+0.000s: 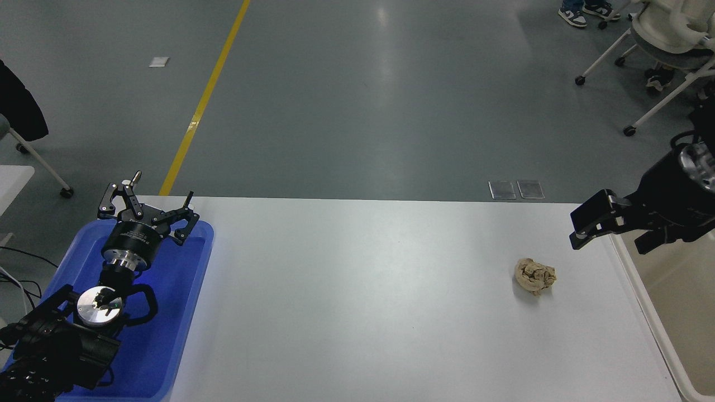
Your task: Pick up paper ball place in dustbin
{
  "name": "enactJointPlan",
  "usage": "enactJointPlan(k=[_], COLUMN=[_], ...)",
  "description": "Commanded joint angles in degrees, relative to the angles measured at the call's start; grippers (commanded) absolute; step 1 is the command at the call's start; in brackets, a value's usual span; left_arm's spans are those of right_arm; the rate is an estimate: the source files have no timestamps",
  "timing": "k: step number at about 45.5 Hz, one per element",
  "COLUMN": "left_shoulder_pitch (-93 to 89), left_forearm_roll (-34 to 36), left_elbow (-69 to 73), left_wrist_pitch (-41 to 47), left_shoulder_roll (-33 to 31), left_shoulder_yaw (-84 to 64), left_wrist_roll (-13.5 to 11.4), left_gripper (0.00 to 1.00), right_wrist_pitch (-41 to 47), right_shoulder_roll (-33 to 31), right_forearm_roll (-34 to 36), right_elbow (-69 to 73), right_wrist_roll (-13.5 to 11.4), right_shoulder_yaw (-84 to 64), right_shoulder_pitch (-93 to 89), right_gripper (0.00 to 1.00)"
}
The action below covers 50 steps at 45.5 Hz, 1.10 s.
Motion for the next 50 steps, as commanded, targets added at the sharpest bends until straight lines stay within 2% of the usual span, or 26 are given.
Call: enactJointPlan(k=[1, 24, 39, 50], left_shoulder_pitch=[0.0, 0.0, 0.0, 0.0], left_forearm_roll=[0.0, 0.0, 0.0, 0.0], left_elbow=[0.0, 0.0, 0.0, 0.0], left_wrist_pitch=[0.0, 0.0, 0.0, 0.0], left_shoulder_roll=[0.0, 0.0, 0.0, 0.0], left_shoulder_yaw=[0.0, 0.0, 0.0, 0.0], left_wrist_roll=[0.1, 0.1, 0.1, 0.0], left_gripper=[1.0, 1.0, 1.0, 1.0], right_wrist_pitch=[0.0, 0.0, 0.0, 0.0], right_shoulder_roll=[0.4, 3.5, 6.7, 6.7], right_forearm_roll=[0.0, -0.2, 0.0, 0.0], right_elbow=[-0.1, -2.1, -8.2, -10.2], right_wrist_roll=[0.0, 0.0, 0.0, 0.0], right_shoulder_yaw=[0.0, 0.6, 1.4, 3.3], right_shoulder_pitch=[-0.1, -1.4, -3.4, -5.0], right_gripper=[1.0, 1.0, 1.0, 1.0])
